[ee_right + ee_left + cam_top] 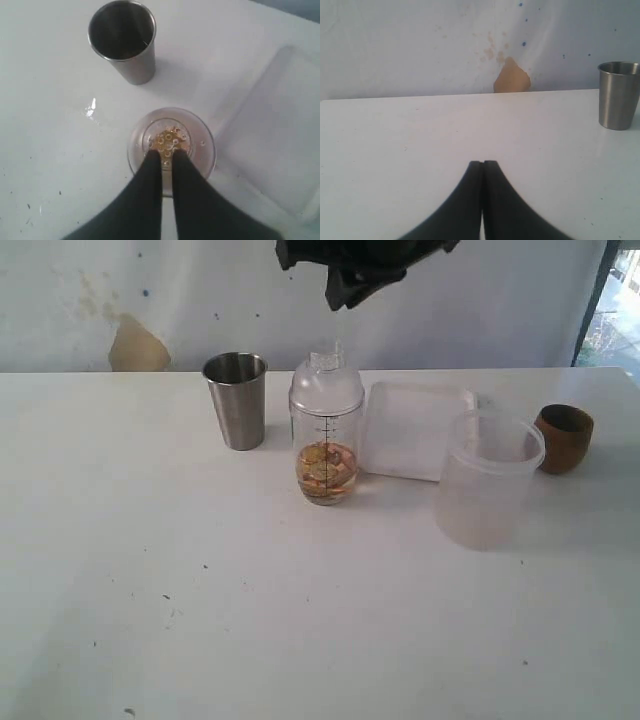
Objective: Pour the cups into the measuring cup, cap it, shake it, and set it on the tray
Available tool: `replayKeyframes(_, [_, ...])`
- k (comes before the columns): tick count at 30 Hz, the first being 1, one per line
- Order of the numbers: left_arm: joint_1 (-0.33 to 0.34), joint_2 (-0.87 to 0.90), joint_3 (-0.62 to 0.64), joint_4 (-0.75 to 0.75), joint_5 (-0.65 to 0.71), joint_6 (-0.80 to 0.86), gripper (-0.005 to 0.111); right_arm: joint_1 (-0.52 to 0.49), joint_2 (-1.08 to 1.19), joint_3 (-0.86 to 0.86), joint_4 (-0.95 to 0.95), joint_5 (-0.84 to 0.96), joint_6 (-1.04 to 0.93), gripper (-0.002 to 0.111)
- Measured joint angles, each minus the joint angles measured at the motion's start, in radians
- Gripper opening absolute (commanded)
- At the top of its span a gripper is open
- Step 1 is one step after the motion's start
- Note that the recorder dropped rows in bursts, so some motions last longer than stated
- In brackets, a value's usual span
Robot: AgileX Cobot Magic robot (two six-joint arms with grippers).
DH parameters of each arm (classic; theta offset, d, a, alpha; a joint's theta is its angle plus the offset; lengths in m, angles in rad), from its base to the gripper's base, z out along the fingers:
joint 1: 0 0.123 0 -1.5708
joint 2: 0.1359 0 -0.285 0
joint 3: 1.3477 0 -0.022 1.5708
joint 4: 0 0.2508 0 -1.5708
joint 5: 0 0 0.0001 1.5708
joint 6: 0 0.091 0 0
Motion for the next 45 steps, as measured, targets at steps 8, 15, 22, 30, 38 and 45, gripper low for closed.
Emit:
replayKeyframes(8, [0.0,0.0,0.0,0.0,0.0,0.0,0.0,0.0,0.027,0.042,0.118,-0.145,-0.162,0.0])
replayKeyframes(15, [0.0,0.0,0.0,0.0,0.0,0.0,0.0,0.0,0.035,0.155,0.092,-0.182,-0.162,0.0])
replayKeyframes(22, [0.0,0.0,0.0,0.0,0.0,0.0,0.0,0.0,0.035,0.214,0.084,-0.231,-0.164,0.0])
replayKeyframes(30, [0.0,0.0,0.0,0.0,0.0,0.0,0.0,0.0,0.027,0.218,0.084,-0.242,-0.164,0.0])
replayKeyframes(38, [0.0,0.0,0.0,0.0,0.0,0.0,0.0,0.0,-0.038,0.221,0.084,-0.264,-0.164,0.0])
replayKeyframes(45, [0.0,0.0,0.0,0.0,0.0,0.0,0.0,0.002,-0.038,0.314,0.086,-0.285,-0.164,0.0])
